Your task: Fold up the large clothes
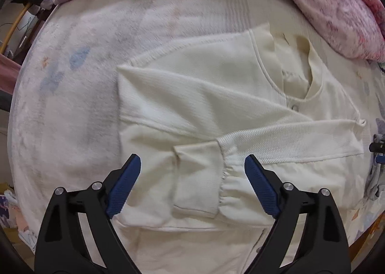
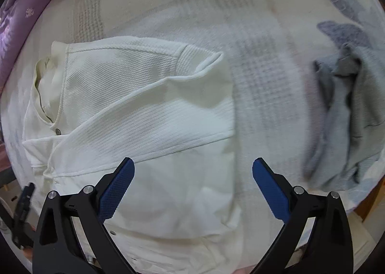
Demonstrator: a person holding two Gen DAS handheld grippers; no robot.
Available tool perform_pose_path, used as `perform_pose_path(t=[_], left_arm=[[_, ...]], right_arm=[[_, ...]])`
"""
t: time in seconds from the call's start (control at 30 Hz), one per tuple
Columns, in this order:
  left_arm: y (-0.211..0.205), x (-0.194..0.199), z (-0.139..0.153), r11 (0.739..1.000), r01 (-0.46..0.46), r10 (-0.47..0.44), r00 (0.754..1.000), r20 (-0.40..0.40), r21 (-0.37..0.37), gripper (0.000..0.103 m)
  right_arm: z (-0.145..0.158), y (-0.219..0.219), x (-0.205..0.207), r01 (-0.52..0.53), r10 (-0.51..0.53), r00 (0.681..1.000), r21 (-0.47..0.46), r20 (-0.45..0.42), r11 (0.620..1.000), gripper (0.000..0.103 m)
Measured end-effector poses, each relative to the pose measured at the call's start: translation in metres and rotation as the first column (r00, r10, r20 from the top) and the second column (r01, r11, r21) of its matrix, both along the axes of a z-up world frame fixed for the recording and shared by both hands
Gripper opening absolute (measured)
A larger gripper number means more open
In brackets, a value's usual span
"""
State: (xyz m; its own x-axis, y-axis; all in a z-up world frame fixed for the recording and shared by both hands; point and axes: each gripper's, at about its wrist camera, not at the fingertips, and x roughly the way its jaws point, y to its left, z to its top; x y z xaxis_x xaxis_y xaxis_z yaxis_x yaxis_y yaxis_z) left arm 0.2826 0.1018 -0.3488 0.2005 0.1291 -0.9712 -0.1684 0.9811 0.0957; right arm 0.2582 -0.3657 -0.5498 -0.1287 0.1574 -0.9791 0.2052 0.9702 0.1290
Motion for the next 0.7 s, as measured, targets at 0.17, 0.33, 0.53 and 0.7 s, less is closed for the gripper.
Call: perform_pose_path(t=[0.17,0.33,0.53,0.7], left_arm=[[0.046,0.007,-0.009,0.999,-0.043,0.042,0.999,-0.033,-0.032,0.089],[0.081,0.028,-0.023,0.996,-0.083,0.081,0.996,-0.045,-0.039,0.089],[0.11,0.074,-0.045,0.993,-0.105,0.1,0.992,-0.078,-0.062,0.092],[0.129,0.107,-0.093,0.978,-0.152,0.121,0.971,-0.204,-0.145,0.091]], right_arm=[[-0.026,-0.026,0.001,0.002,-0.002,1.0,-0.042,-0.018,0.999,0.095],[-0.069,-0.052,0.02,0.036,-0.038,0.998,-0.057,-0.041,0.998,0.095],[-0.13,-0.074,0.064,0.065,-0.064,0.997,0.03,-0.032,0.997,0.095],[-0.175,-0.069,0.082,-0.03,0.024,0.999,0.202,0.035,0.979,0.095]])
